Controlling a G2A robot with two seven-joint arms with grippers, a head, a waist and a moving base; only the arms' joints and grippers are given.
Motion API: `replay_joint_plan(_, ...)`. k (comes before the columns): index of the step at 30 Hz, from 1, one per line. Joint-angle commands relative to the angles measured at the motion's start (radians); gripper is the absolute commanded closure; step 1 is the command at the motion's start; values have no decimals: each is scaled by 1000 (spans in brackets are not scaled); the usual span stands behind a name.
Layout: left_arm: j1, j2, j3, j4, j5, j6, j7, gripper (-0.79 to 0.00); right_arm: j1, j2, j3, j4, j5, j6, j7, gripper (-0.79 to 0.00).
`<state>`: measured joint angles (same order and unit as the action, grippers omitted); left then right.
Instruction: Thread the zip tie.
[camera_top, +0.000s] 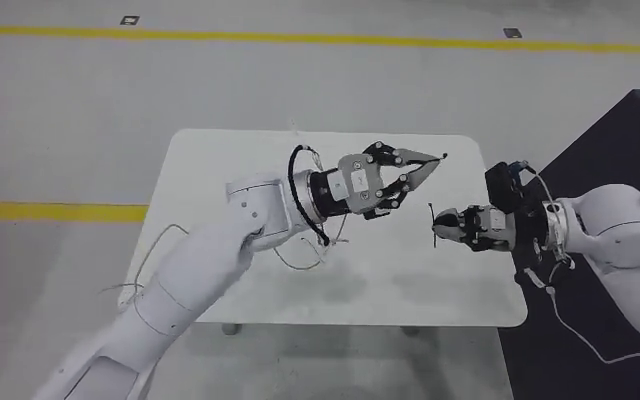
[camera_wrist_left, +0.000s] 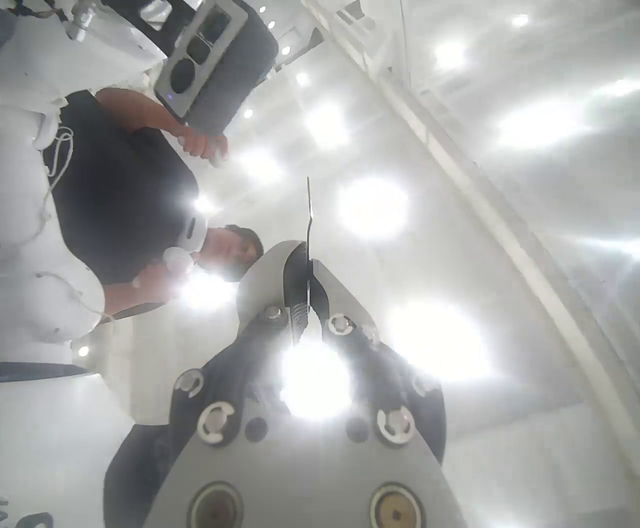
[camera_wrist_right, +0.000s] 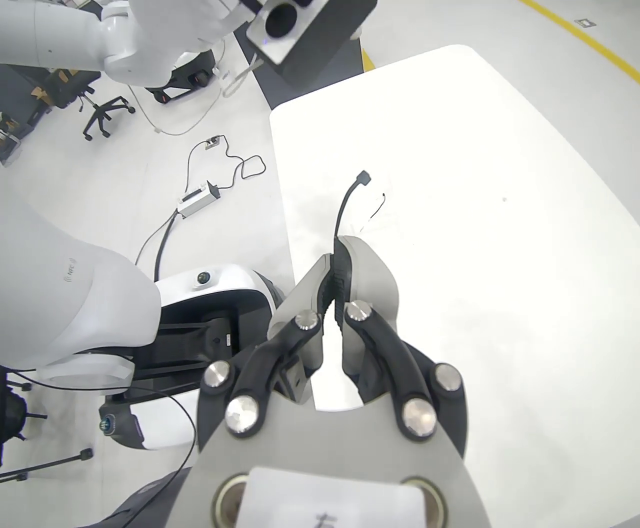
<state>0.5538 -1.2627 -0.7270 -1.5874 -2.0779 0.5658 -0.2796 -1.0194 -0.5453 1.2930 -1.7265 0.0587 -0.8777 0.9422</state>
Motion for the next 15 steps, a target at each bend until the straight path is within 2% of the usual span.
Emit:
replay_joint_plan(1,2,-2,-7,-6,-19,1,-21,0,2,0,0,1,1,4,4,0)
replay_joint_plan(8,7,-2,-6,-4,-17,-2,-14,0,-8,-2,-4,-25,-7,23,-14,0)
replay_joint_plan(11,37,-10,13,1,-69,-25,123,0,-7,0,-8,-35,17,18,17,0)
replay_joint_plan(15,34,-20,13,-12,-129,-66,308,0,12,6,-27,-37,50,54,54,0)
